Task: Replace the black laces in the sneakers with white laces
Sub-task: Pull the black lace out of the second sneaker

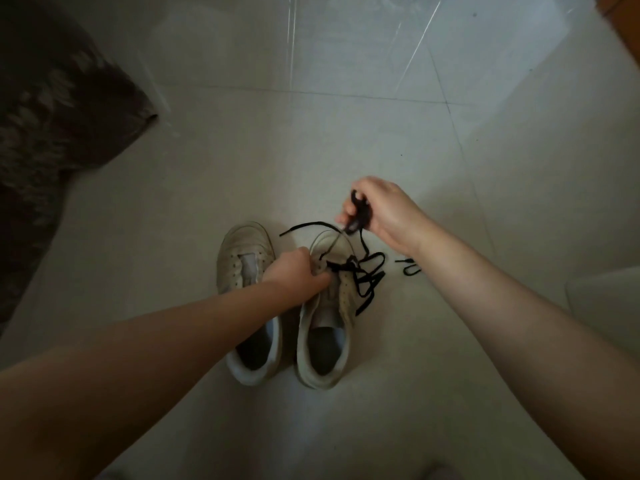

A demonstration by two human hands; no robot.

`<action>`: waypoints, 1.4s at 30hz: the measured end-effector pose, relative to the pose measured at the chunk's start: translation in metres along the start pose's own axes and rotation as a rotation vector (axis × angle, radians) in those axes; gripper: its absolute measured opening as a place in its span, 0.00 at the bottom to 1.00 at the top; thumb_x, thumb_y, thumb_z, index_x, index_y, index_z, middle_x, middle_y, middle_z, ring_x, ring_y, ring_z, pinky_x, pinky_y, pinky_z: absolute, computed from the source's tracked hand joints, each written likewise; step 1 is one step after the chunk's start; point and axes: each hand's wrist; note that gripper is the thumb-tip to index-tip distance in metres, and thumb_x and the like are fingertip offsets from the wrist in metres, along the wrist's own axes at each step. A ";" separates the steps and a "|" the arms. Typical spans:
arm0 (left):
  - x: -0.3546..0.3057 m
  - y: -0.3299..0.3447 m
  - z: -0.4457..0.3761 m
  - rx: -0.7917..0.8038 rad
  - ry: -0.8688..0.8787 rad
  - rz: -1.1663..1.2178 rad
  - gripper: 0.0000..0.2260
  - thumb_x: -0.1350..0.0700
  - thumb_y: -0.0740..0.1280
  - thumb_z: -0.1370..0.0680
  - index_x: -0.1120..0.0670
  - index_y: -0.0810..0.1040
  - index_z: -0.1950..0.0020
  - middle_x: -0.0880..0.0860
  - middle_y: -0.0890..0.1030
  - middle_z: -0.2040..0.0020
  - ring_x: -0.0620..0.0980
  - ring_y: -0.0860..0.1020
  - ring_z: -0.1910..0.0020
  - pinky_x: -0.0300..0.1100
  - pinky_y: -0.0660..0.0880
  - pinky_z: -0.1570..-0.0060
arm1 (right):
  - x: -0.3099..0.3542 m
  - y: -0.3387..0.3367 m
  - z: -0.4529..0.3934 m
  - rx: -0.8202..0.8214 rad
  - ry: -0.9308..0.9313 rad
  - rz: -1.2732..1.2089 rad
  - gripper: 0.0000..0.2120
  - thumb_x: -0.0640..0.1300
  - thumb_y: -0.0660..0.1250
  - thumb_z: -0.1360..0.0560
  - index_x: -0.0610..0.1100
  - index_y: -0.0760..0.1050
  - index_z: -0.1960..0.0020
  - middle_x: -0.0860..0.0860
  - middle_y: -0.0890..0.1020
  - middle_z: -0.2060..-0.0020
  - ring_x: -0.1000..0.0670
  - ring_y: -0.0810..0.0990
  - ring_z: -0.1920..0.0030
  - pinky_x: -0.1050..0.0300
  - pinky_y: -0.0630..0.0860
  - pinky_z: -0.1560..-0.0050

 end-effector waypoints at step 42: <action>-0.003 -0.006 0.004 0.022 -0.024 -0.124 0.17 0.47 0.65 0.25 0.57 0.71 0.44 0.57 0.78 0.50 0.57 0.77 0.52 0.44 0.74 0.57 | -0.014 -0.014 -0.014 -0.494 -0.573 0.861 0.08 0.37 0.59 0.23 0.38 0.77 0.52 0.43 0.79 0.54 0.44 0.75 0.52 0.56 0.67 0.51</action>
Point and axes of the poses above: each hand's wrist, its own z-axis away from the middle knuckle, its own y-axis out of the palm, x = y × z
